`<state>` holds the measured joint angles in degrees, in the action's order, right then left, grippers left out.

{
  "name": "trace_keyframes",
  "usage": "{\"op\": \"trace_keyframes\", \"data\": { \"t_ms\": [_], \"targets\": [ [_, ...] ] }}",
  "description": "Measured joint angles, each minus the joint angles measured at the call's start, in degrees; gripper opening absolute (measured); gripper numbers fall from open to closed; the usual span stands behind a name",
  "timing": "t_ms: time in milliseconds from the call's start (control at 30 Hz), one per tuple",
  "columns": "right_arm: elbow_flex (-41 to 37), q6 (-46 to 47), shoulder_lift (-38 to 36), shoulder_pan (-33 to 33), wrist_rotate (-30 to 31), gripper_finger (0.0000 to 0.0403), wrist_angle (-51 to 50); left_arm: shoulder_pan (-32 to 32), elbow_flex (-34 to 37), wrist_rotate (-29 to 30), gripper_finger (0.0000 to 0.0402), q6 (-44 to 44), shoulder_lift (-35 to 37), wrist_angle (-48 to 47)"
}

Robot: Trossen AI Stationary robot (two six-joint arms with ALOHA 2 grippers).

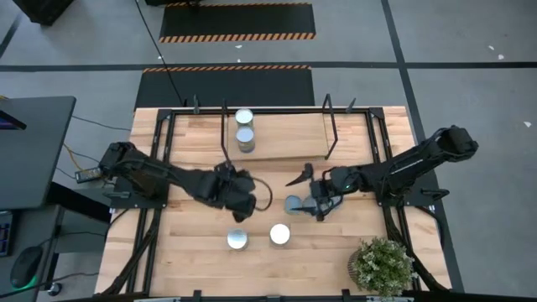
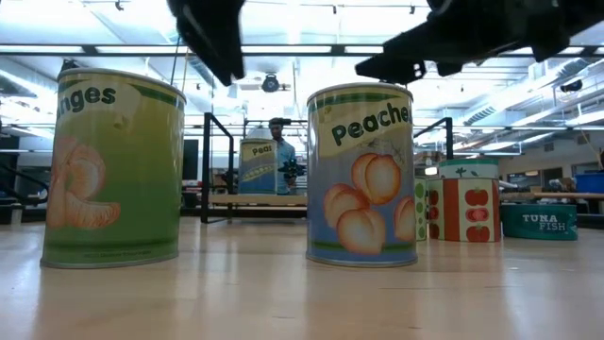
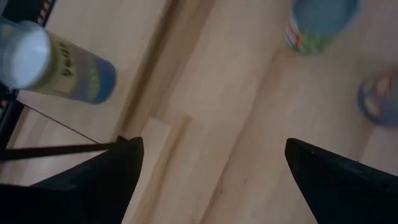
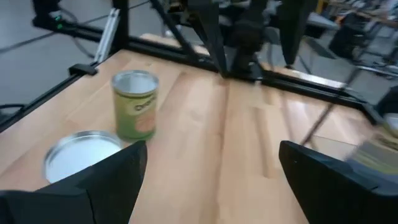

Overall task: Pick and place cans onto a shelf
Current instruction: Put the canned peaches on the shelf

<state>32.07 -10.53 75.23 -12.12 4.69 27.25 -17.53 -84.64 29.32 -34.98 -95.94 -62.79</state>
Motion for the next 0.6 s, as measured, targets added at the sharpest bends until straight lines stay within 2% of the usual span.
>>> {"op": "trace_keyframes", "data": {
  "t_ms": [233,333,433,600],
  "targets": [
    [11.37,0.69,7.53,-3.27,0.02,0.0383,-12.60,-2.58,5.39,1.83,0.0396,6.24,1.13,9.30],
    [16.29,2.05,10.80,-4.68,0.02,0.0391,-17.66,-3.03,7.16,2.51,0.0395,8.68,3.19,9.39],
    [20.03,3.49,13.94,-5.92,0.20,0.0398,-19.47,-3.88,11.16,4.14,0.0395,10.21,7.04,12.39],
    [23.77,5.06,16.85,-7.98,0.52,0.0399,-20.52,-5.09,20.85,3.56,0.0395,11.28,14.97,20.16]
  ]
}}
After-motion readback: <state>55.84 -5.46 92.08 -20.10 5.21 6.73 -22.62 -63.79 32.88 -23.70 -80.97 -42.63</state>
